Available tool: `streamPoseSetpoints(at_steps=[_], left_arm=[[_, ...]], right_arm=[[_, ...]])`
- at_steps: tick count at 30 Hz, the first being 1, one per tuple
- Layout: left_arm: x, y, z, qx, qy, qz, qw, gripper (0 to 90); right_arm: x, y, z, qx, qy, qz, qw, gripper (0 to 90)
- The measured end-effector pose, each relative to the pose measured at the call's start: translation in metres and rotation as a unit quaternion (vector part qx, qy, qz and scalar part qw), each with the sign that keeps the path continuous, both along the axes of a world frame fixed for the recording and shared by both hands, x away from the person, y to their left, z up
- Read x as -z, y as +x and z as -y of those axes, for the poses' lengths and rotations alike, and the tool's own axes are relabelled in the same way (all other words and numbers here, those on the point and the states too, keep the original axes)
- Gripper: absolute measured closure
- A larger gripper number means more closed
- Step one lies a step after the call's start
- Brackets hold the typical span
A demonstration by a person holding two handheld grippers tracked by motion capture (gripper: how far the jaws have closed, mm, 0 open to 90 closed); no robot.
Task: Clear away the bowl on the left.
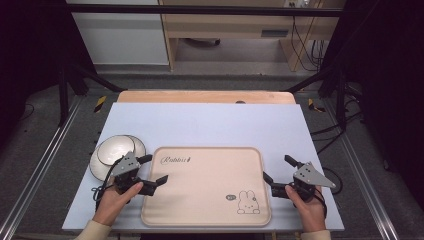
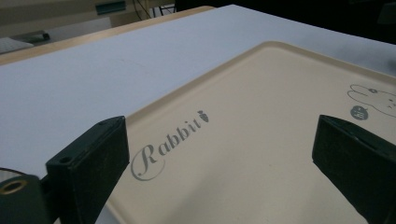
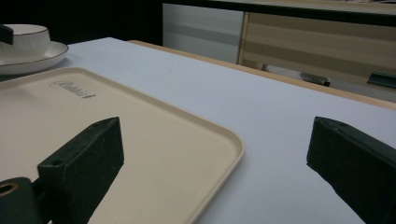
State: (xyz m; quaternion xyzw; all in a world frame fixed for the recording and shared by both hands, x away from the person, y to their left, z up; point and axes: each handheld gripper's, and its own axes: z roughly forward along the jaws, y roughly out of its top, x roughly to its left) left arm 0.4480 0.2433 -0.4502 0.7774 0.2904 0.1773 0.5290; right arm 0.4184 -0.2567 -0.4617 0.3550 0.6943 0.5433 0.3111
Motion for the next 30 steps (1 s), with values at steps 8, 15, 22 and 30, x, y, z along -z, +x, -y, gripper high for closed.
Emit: streamPoseSetpoints(at_steps=[8,15,22,30], left_arm=[[-0.003,-0.001,-0.004,0.001,-0.012,0.0,0.9999,3.9],[-0.018,-0.005,-0.002,0.012,-0.011,0.016,0.9997,3.9],[-0.037,-0.003,-0.008,0.029,0.01,0.024,0.9992,4.1],[-0.068,0.016,-0.023,-0.007,0.008,0.033,0.9994,4.7]], right_arm=[[-0.001,-0.001,0.0,0.008,0.0,0.002,1.0,3.4],[-0.001,0.001,-0.006,0.005,-0.002,0.003,1.0,3.2],[-0.001,-0.002,-0.004,0.003,-0.009,0.003,1.0,3.3],[0.0,-0.001,-0.003,0.002,-0.011,0.002,0.9999,4.1]])
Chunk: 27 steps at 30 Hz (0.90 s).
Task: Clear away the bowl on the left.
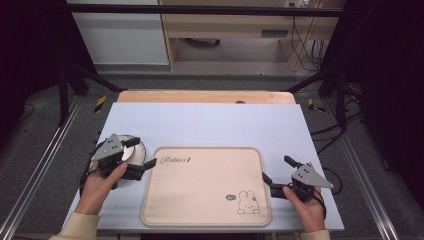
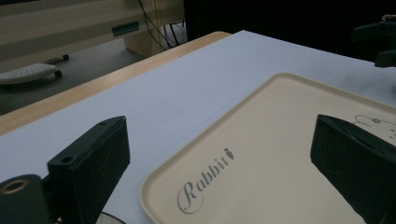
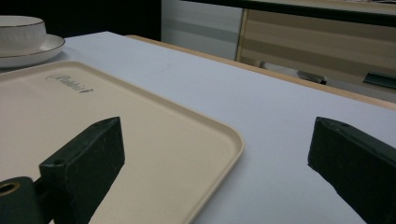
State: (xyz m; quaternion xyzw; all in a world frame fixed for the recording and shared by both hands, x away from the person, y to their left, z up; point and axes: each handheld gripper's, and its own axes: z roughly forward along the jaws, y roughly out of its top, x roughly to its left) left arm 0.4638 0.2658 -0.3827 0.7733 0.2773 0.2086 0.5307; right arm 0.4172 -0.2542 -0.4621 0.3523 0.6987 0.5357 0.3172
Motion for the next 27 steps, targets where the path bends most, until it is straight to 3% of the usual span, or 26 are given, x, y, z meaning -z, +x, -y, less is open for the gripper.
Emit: streamPoseSetpoints(at_steps=[9,13,15,19,27], left_arm=[[-0.023,0.027,-0.009,-0.022,-0.01,0.01,0.9997,4.5],[-0.027,0.033,-0.021,-0.049,-0.009,0.014,0.9987,4.7],[-0.028,0.032,-0.033,-0.075,-0.005,0.018,0.997,4.8],[-0.028,0.031,-0.045,-0.097,0.007,0.025,0.995,4.8],[-0.019,0.032,-0.079,-0.142,0.0,0.018,0.9896,5.1]], right_arm=[[-0.001,-0.001,0.0,0.009,-0.003,0.004,0.9999,4.1],[-0.001,0.0,0.001,0.012,-0.002,0.005,0.9999,4.2],[-0.001,-0.001,0.002,0.011,-0.003,0.004,0.9999,4.4],[-0.002,-0.001,0.002,0.011,0.002,0.004,0.9999,4.5],[-0.002,-0.001,0.001,0.01,0.001,0.005,0.9999,4.5]])
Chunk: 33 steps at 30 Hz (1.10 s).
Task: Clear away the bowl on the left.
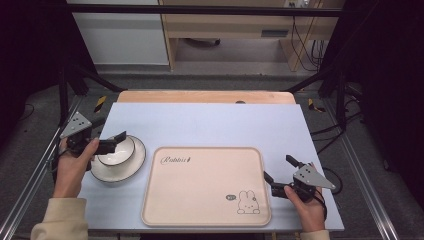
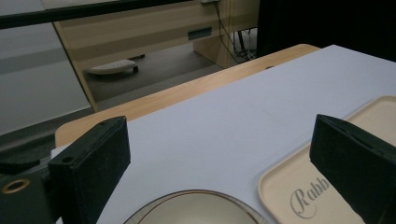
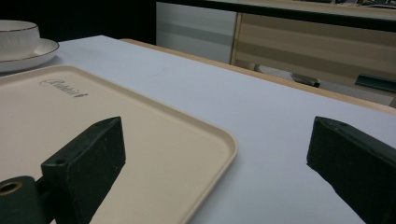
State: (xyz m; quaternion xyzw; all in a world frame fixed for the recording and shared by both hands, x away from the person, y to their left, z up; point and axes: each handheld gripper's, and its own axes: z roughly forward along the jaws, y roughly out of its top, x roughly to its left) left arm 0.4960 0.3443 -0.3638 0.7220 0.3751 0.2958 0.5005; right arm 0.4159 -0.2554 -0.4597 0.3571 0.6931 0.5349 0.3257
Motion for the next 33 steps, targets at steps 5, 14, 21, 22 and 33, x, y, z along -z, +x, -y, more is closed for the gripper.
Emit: streamPoseSetpoints(at_steps=[5,14,21,22,33], left_arm=[[0.006,0.0,-0.017,-0.033,-0.001,-0.004,0.9994,5.5],[0.024,0.004,-0.029,-0.064,0.016,-0.028,0.9975,5.6],[0.032,0.008,-0.033,-0.084,0.012,-0.054,0.9949,5.8],[0.033,0.008,-0.034,-0.091,0.01,-0.06,0.994,6.0],[0.045,0.013,-0.037,-0.118,-0.007,-0.109,0.9871,7.8]], right_arm=[[0.0,0.001,-0.001,-0.001,0.001,0.001,1.0,4.3],[0.0,0.0,-0.001,-0.002,0.002,0.003,1.0,4.3],[0.0,0.001,-0.003,-0.002,0.0,0.001,1.0,4.1],[0.0,0.001,-0.003,-0.002,0.001,0.002,1.0,4.1],[0.002,0.002,-0.004,-0.002,-0.003,-0.002,1.0,3.8]])
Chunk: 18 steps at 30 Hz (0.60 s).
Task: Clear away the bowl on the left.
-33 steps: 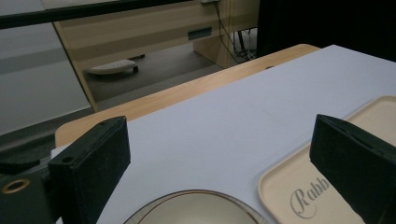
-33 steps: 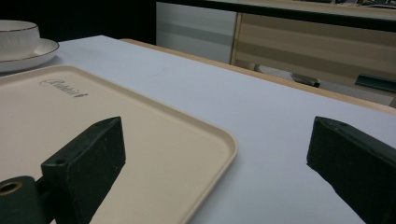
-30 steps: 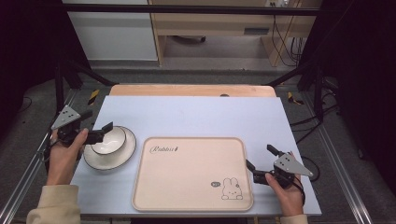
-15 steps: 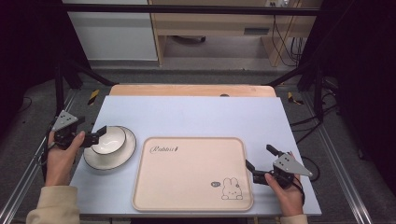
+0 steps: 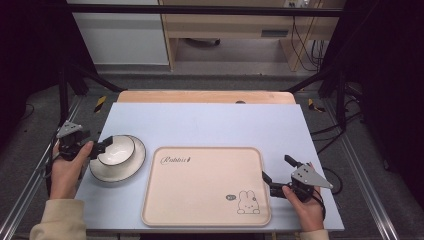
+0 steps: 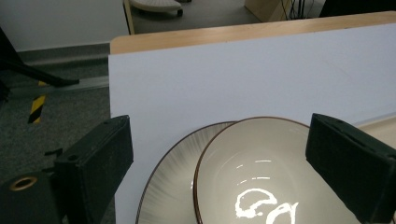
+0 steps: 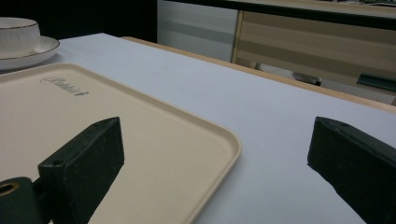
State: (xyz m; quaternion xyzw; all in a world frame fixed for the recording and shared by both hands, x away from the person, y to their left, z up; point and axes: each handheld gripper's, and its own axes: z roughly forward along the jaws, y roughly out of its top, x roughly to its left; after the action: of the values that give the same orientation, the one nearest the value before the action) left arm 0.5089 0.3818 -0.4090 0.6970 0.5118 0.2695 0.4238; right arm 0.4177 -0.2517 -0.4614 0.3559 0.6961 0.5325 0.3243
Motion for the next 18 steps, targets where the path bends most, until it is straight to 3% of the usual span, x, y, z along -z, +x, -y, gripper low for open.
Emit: streamPoseSetpoints(at_steps=[9,18], left_arm=[[0.013,0.002,-0.004,0.008,0.009,-0.043,0.999,17.0],[0.025,0.001,-0.011,0.0,0.01,-0.07,0.9975,22.3]], right_arm=[[0.0,0.0,0.0,-0.001,-0.001,-0.001,1.0,3.8],[0.001,0.0,-0.002,-0.004,-0.002,-0.004,1.0,3.8]])
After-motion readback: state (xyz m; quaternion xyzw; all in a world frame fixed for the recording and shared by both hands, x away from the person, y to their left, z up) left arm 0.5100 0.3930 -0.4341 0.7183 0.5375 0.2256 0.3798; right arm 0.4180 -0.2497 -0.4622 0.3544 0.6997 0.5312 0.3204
